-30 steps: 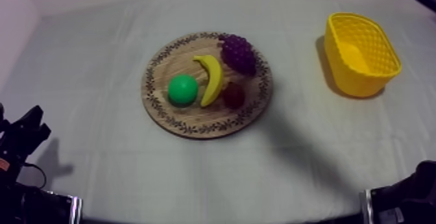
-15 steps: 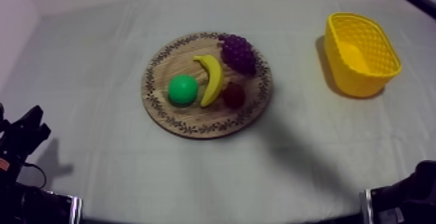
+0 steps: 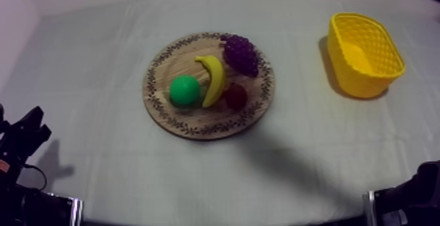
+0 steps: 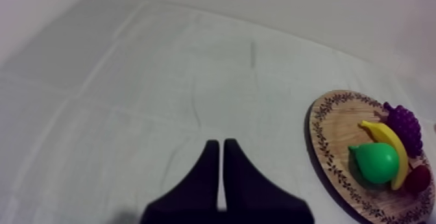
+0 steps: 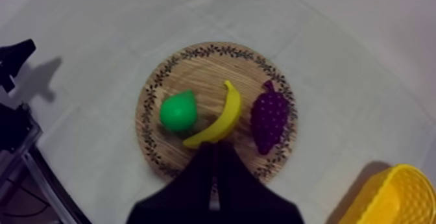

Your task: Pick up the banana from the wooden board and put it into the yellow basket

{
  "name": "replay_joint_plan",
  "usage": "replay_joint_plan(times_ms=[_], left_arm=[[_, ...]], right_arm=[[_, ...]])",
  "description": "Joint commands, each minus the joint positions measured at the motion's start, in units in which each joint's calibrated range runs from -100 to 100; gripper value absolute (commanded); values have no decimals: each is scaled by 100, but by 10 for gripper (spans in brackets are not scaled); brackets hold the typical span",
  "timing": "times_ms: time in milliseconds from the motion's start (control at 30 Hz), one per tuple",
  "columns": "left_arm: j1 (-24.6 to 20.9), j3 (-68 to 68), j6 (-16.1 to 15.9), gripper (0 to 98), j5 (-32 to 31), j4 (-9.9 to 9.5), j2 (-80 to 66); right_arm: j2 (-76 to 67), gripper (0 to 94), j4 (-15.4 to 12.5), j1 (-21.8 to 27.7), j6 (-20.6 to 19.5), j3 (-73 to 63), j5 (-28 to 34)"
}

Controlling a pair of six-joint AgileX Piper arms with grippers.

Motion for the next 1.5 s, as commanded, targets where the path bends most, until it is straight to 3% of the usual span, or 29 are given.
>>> replay_joint_plan(times_ms=[0, 500, 933, 1333, 1467], left_arm=[[2, 1, 0, 0, 1, 0, 0], [2, 1, 0, 0, 1, 0, 0], [2, 1, 0, 0, 1, 0, 0], [2, 1, 1, 0, 1, 0, 0], [2, 1, 0, 0, 1, 0, 0]], right_arm=[[170, 7, 57, -24, -187, -168, 45], [1387, 7, 626, -237, -1128, -1057, 419], [1945, 14, 811, -298, -1269, -1873, 1338], [2010, 119, 654, -199, -1409, -1890, 1624], [2015, 276, 632, -208, -1495, -1768, 1627]])
